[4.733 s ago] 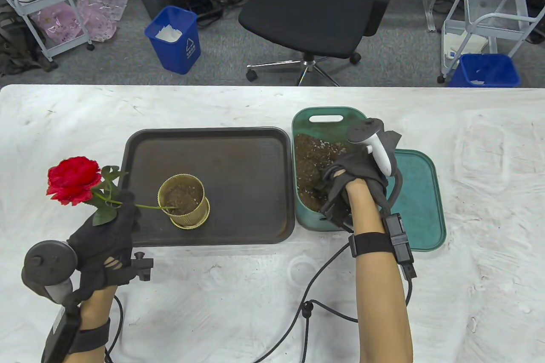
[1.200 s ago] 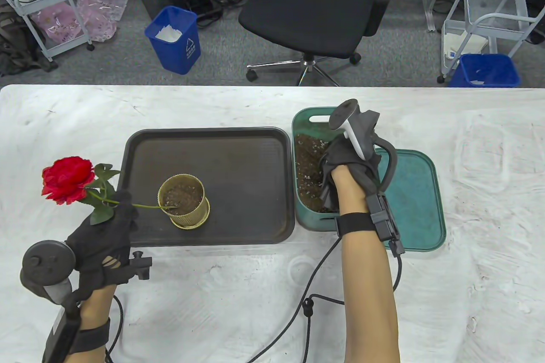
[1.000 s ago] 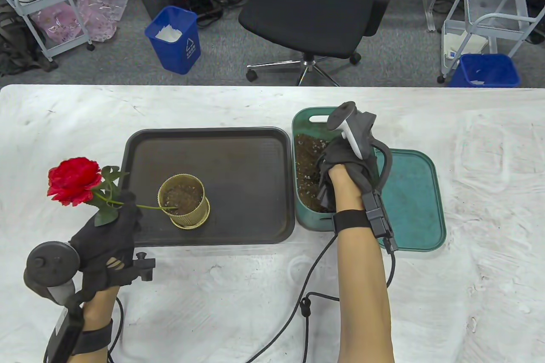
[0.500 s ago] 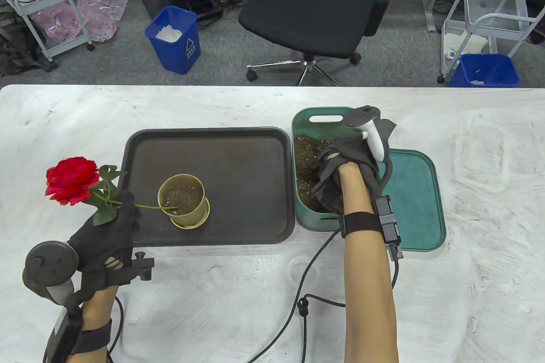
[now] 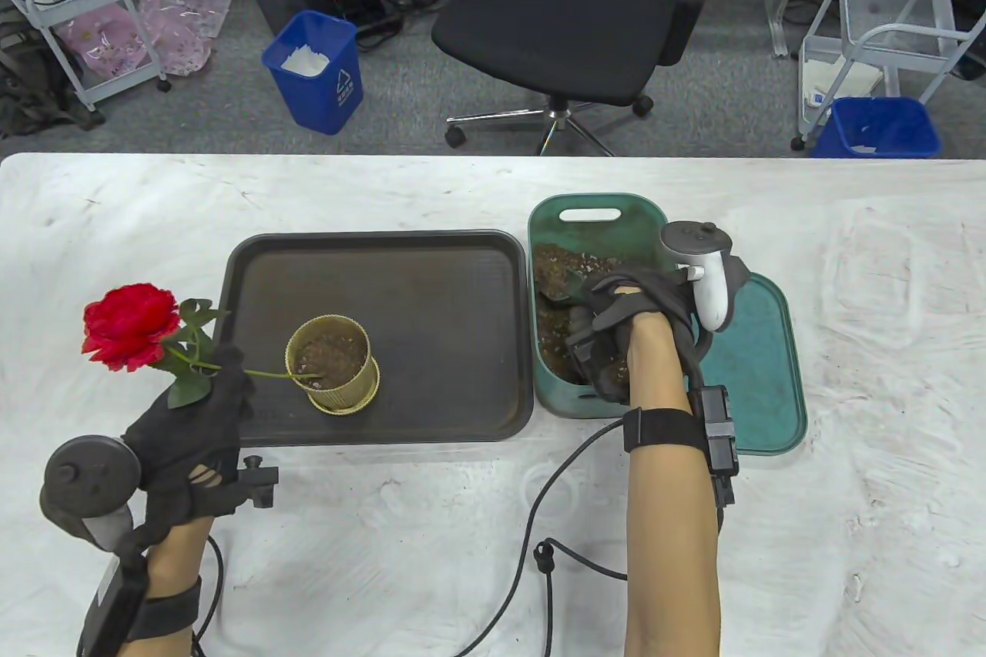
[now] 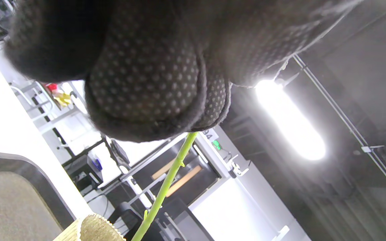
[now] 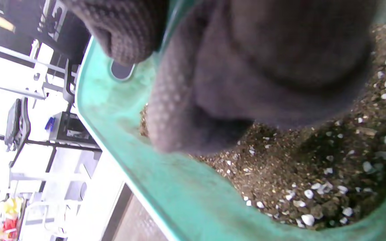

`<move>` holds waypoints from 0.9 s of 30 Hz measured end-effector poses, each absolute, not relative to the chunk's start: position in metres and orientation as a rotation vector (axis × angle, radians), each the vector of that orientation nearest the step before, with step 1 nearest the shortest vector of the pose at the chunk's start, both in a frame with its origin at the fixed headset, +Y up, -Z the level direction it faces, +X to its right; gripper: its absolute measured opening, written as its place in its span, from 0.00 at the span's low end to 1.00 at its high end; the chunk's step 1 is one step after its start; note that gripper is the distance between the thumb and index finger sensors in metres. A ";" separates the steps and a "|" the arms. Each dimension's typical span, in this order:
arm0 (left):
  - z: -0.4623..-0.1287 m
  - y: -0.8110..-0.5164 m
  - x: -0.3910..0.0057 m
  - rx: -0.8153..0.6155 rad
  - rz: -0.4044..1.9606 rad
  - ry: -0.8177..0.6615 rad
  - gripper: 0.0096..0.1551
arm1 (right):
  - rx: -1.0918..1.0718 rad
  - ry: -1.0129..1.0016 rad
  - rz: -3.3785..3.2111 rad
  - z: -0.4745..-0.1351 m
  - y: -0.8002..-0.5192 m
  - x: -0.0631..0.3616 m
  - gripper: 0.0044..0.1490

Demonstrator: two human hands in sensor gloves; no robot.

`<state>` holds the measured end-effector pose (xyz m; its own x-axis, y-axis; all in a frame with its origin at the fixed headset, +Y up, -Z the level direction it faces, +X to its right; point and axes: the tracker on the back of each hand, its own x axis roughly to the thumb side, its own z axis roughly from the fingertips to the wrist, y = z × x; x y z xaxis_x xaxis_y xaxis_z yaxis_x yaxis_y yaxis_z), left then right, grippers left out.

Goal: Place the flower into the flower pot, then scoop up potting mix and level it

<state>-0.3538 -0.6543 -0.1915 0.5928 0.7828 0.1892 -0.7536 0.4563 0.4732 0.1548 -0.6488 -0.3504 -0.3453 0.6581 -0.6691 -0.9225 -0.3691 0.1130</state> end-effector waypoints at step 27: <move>-0.192 -0.653 -0.352 0.545 0.961 0.049 0.22 | -0.342 0.415 1.741 -0.293 -0.601 0.127 0.35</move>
<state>-0.3523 -0.6534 -0.1921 0.5827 0.7886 0.1965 -0.7645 0.4498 0.4617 0.1269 -0.6012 -0.2929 -0.2051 0.8721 -0.4442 -0.9787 -0.1842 0.0902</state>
